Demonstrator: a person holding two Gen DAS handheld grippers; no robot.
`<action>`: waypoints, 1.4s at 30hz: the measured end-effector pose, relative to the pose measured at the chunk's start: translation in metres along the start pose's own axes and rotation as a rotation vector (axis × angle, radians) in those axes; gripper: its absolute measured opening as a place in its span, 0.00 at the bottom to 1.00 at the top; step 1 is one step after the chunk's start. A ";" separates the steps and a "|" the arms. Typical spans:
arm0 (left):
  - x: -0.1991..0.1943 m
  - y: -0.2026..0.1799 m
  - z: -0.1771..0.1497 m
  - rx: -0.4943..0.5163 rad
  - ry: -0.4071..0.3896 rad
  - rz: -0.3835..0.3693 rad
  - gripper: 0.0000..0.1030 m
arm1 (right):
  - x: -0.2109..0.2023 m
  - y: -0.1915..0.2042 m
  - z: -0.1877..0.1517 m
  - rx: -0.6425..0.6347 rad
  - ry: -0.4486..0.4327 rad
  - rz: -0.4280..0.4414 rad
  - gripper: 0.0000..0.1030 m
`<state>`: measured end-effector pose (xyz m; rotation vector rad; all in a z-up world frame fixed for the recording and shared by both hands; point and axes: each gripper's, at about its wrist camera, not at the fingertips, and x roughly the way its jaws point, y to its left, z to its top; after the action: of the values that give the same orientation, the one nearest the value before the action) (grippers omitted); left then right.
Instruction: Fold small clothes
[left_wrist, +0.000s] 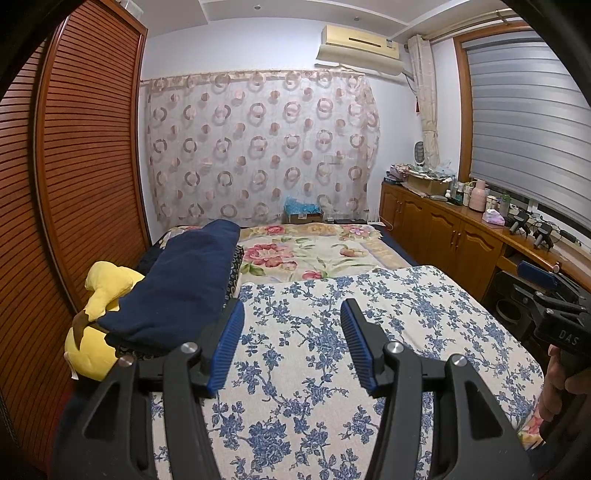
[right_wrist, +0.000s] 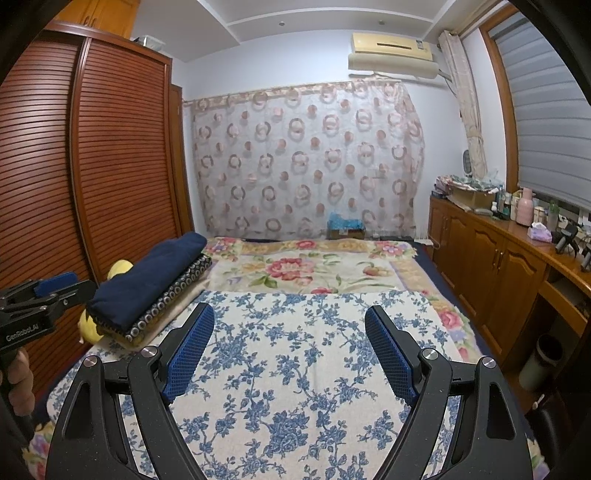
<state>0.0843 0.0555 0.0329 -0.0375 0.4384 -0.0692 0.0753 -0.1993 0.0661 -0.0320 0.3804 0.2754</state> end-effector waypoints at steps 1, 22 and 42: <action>0.000 0.000 0.000 0.000 0.000 0.000 0.52 | 0.001 0.000 0.000 -0.001 0.000 0.000 0.83; 0.000 0.000 -0.002 0.003 -0.002 -0.001 0.53 | -0.002 -0.001 0.000 0.001 0.002 0.000 0.83; 0.000 0.001 -0.002 0.005 -0.004 -0.002 0.54 | -0.001 0.000 0.000 0.003 0.002 -0.001 0.83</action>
<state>0.0840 0.0561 0.0313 -0.0334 0.4338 -0.0719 0.0739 -0.1998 0.0665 -0.0293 0.3830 0.2737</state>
